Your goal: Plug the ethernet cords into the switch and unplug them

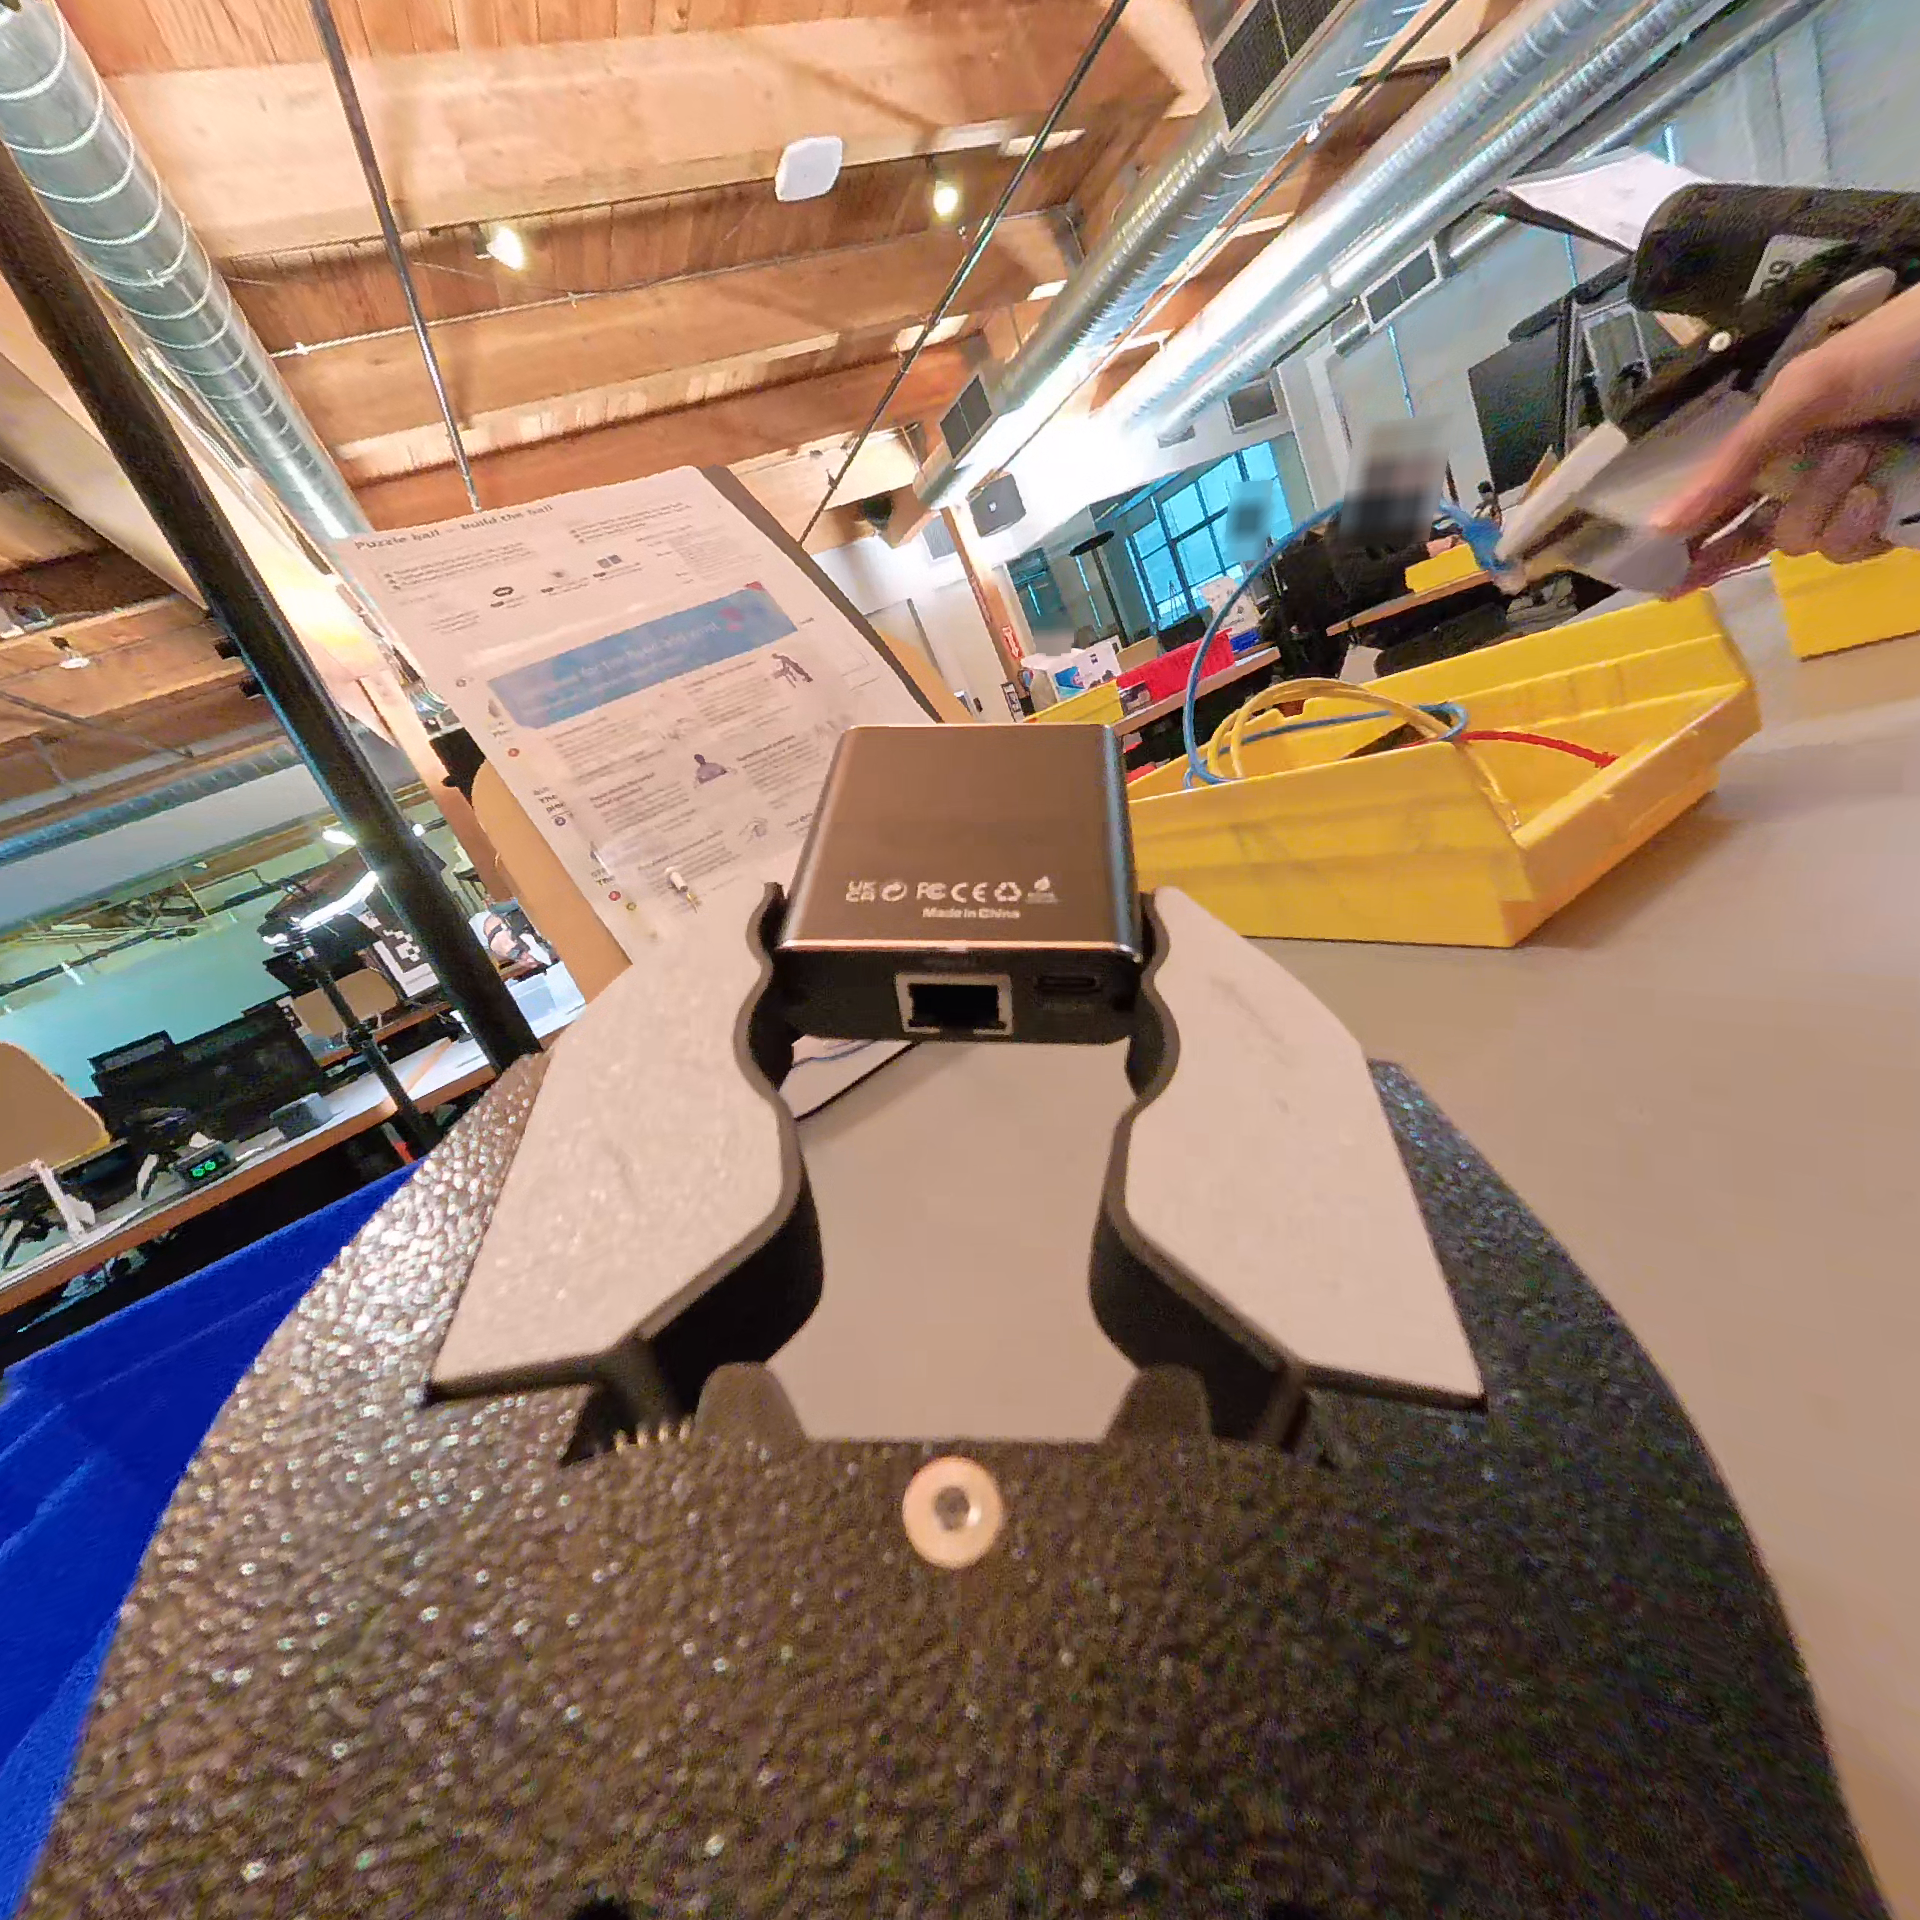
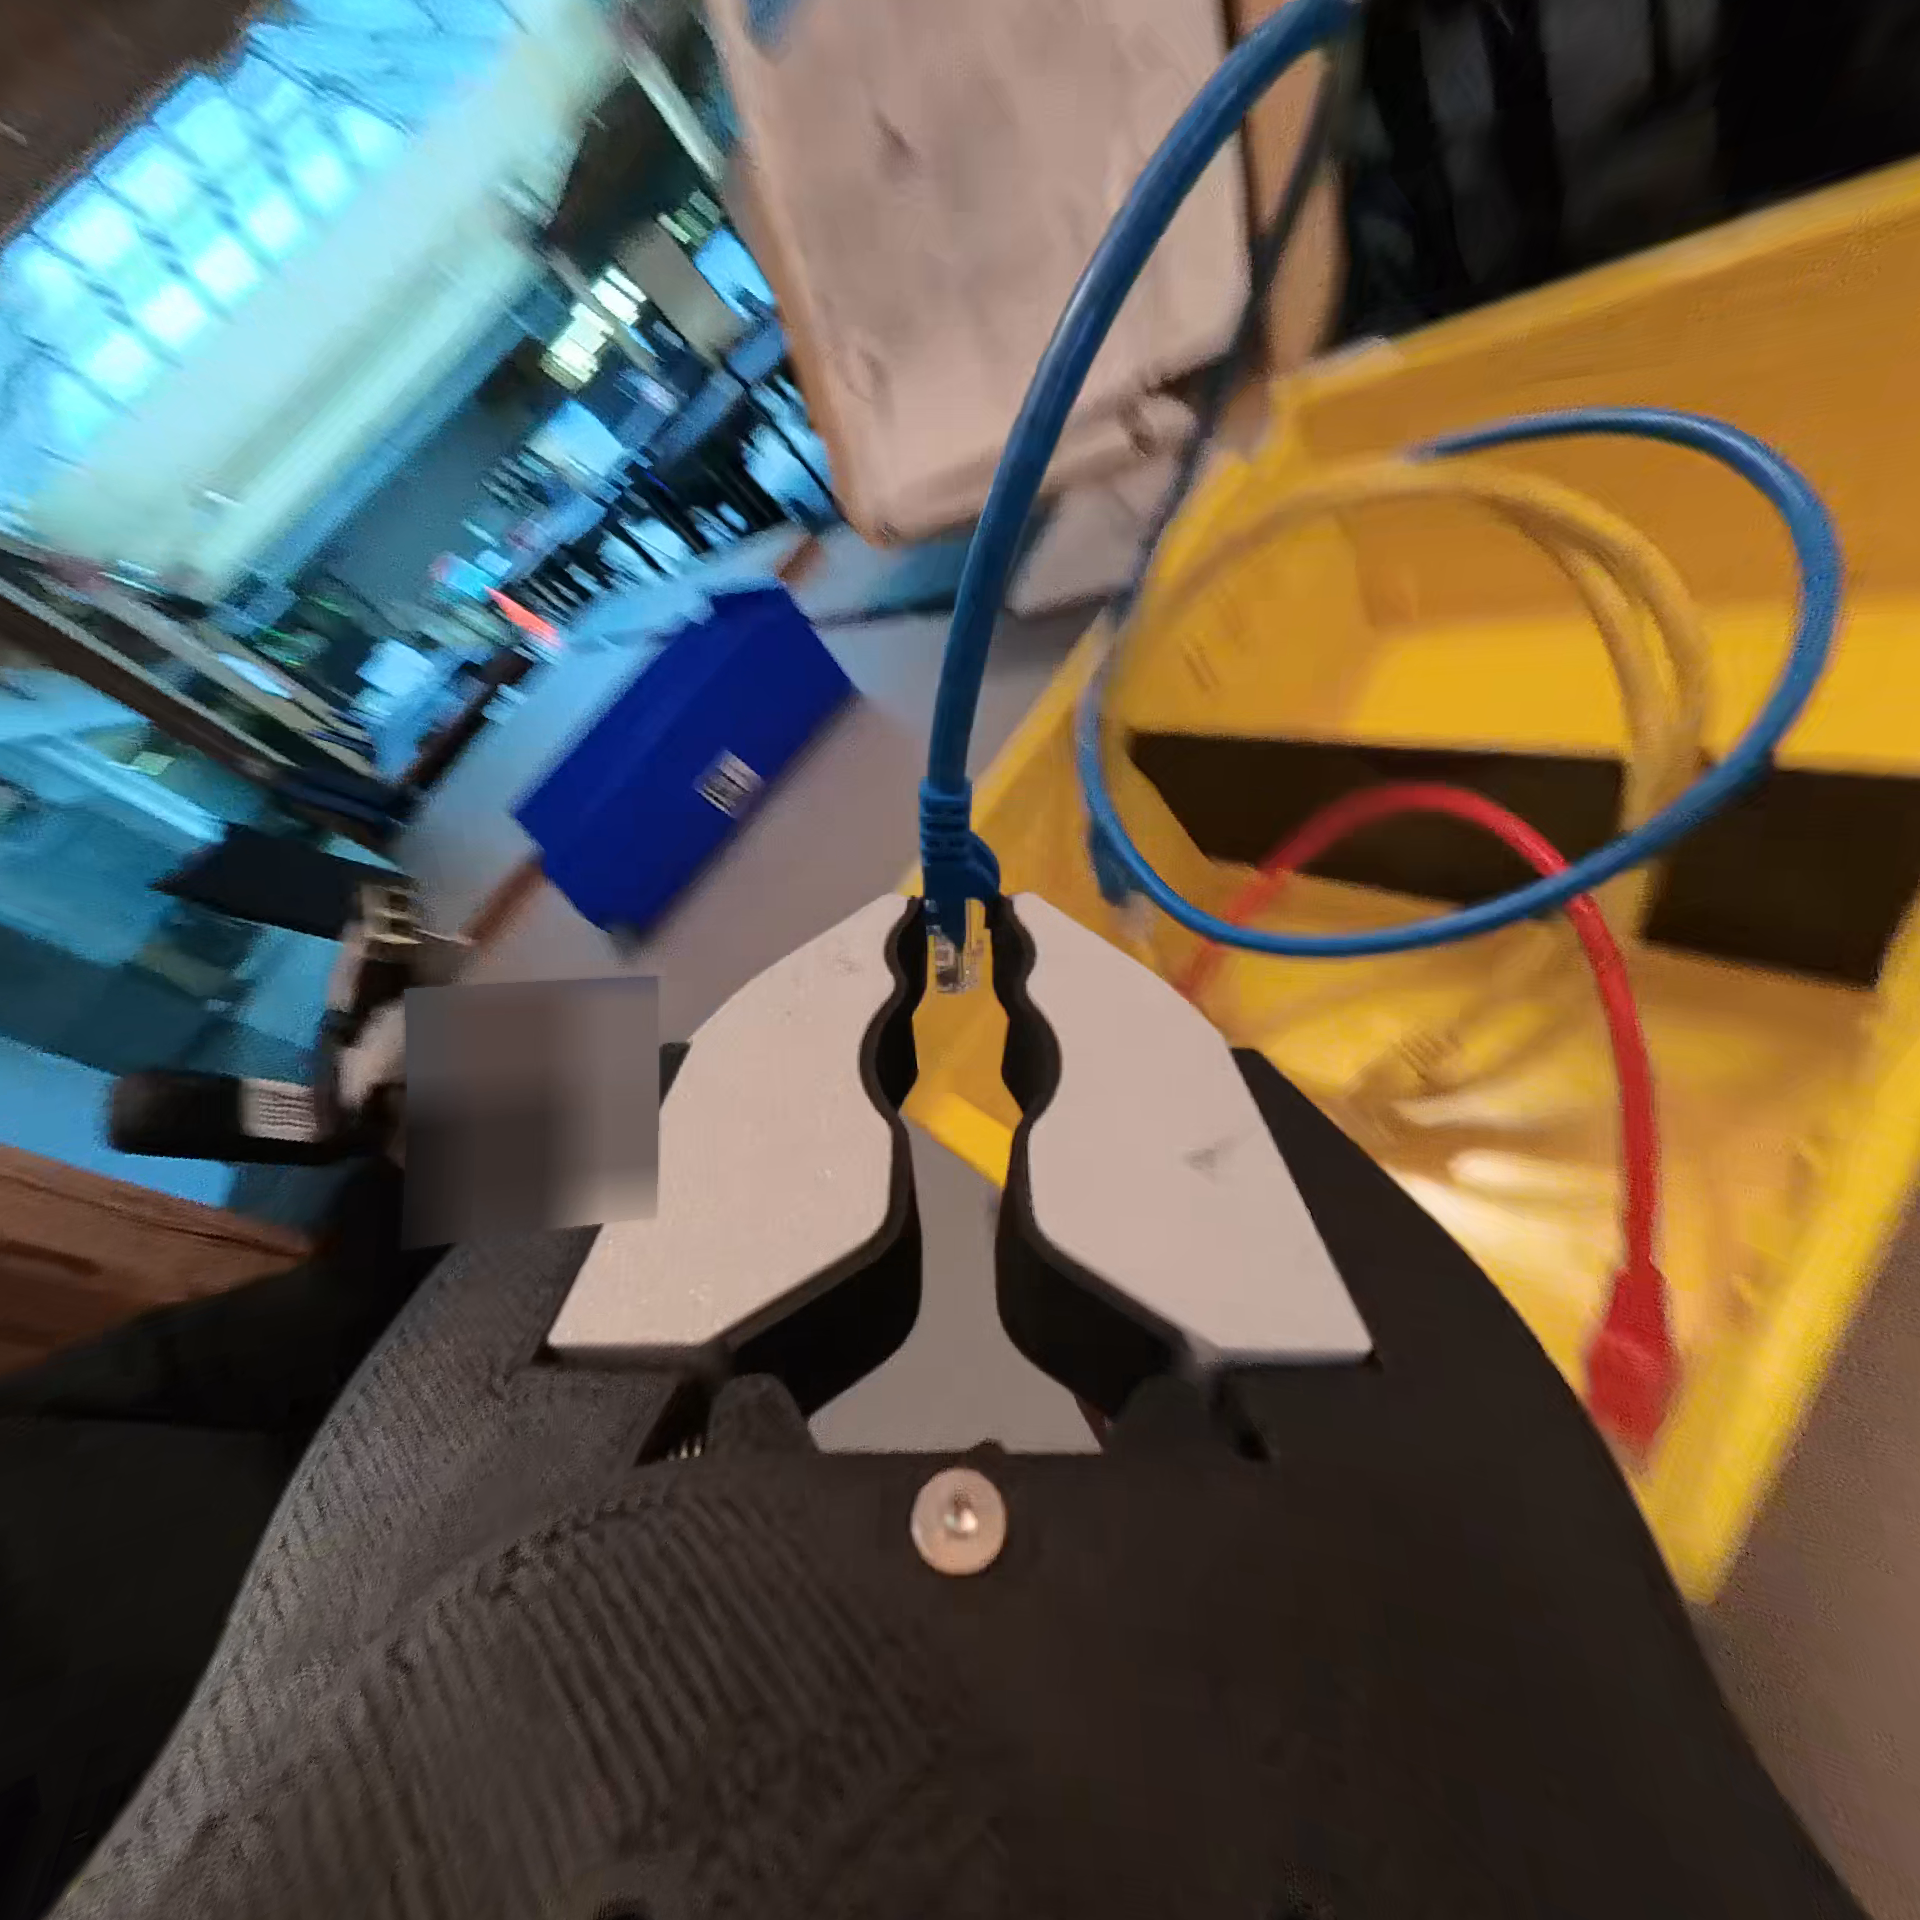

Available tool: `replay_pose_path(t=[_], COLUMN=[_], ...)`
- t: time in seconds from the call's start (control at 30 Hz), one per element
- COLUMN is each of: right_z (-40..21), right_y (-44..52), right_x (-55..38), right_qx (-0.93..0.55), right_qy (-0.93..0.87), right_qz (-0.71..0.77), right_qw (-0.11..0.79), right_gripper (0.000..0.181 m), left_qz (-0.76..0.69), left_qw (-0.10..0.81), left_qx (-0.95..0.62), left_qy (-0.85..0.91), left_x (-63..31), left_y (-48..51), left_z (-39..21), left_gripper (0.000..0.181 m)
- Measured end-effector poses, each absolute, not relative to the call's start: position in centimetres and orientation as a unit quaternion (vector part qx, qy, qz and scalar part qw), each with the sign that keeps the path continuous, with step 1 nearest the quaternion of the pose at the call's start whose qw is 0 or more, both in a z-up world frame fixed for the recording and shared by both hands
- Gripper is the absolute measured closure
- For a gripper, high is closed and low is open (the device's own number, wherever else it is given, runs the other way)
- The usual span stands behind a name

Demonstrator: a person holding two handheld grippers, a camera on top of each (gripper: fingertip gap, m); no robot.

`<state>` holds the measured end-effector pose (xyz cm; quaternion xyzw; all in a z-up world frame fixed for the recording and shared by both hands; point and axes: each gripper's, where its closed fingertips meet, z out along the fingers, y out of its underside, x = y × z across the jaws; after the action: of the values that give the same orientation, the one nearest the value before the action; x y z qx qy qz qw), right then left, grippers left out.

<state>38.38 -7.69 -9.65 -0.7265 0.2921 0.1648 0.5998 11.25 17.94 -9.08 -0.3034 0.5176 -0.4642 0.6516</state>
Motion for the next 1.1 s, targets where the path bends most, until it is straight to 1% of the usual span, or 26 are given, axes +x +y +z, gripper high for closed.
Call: replay_pose_path(t=[0.1,0.2,0.27,0.33,0.4,0.47,0.5,0.57,0.67,0.73,0.77,0.8,0.87,0.93,1.0,1.1], right_z=[-13.8,-16.6,-18.1,-18.7,-19.1,-19.3,-19.1,-17.6,-13.7,-11.5,-10.7,-10.0,-9.5,-9.6,-9.9,-10.7], right_y=[-8.3,-10.2,-11.4,-11.6,-11.9,-12.5,-12.4,-11.1,-5.1,-1.0,0.8,2.3,4.7,6.6,8.1,9.3], right_x=[38.4,40.4,40.5,40.1,40.2,40.4,40.3,39.5,34.0,28.2,25.2,22.3,17.6,14.3,12.1,9.7], right_qx=[-0.772,-0.817,-0.861,-0.888,-0.902,-0.908,-0.906,-0.890,-0.851,-0.818,-0.801,-0.786,-0.760,-0.741,-0.730,-0.733], right_qy=[0.319,0.362,0.347,0.319,0.305,0.305,0.305,0.307,0.239,0.179,0.149,0.120,0.079,0.052,0.042,0.014], right_qz=[0.144,0.036,-0.015,-0.044,-0.075,-0.100,-0.104,-0.098,0.007,0.122,0.185,0.247,0.352,0.422,0.470,0.508], right_qw=[0.531,0.448,0.372,0.329,0.298,0.271,0.276,0.323,0.468,0.533,0.549,0.554,0.541,0.519,0.494,0.453], right_gripper=[0.169,0.169,0.168,0.168,0.168,0.155,0.153,0.144,0.128,0.113,0.106,0.097,0.093,0.094,0.092,0.101], left_qz=[-0.463,-0.463,-0.461,-0.461,-0.464,-0.464,-0.465,-0.467,-0.482,-0.496,-0.506,-0.517,-0.533,-0.540,-0.535,-0.498], left_qw=[0.649,0.646,0.644,0.645,0.640,0.638,0.636,0.633,0.617,0.602,0.590,0.578,0.558,0.544,0.541,0.550], left_qx=[-0.305,-0.308,-0.306,-0.305,-0.305,-0.307,-0.306,-0.304,-0.297,-0.288,-0.275,-0.260,-0.227,-0.196,-0.168,-0.142], left_qy=[0.520,0.523,0.527,0.528,0.531,0.533,0.534,0.537,0.547,0.556,0.566,0.576,0.595,0.612,0.627,0.655], left_x=[11.2,11.2,11.2,11.2,11.2,11.2,11.2,11.1,11.2,11.2,11.1,11.0,10.6,10.1,9.8,9.7], left_y=[18.0,17.9,17.8,17.7,17.6,17.6,17.5,17.4,16.7,15.8,15.1,14.2,12.5,11.0,10.0,9.6], left_z=[-9.4,-9.7,-9.8,-9.8,-10.0,-10.1,-10.1,-10.2,-10.3,-10.5,-10.6,-10.6,-10.6,-10.5,-10.7,-11.5], left_gripper=[0.119,0.119,0.119,0.119,0.119,0.119,0.119,0.119,0.119,0.119,0.119,0.119,0.119,0.119,0.119,0.119])
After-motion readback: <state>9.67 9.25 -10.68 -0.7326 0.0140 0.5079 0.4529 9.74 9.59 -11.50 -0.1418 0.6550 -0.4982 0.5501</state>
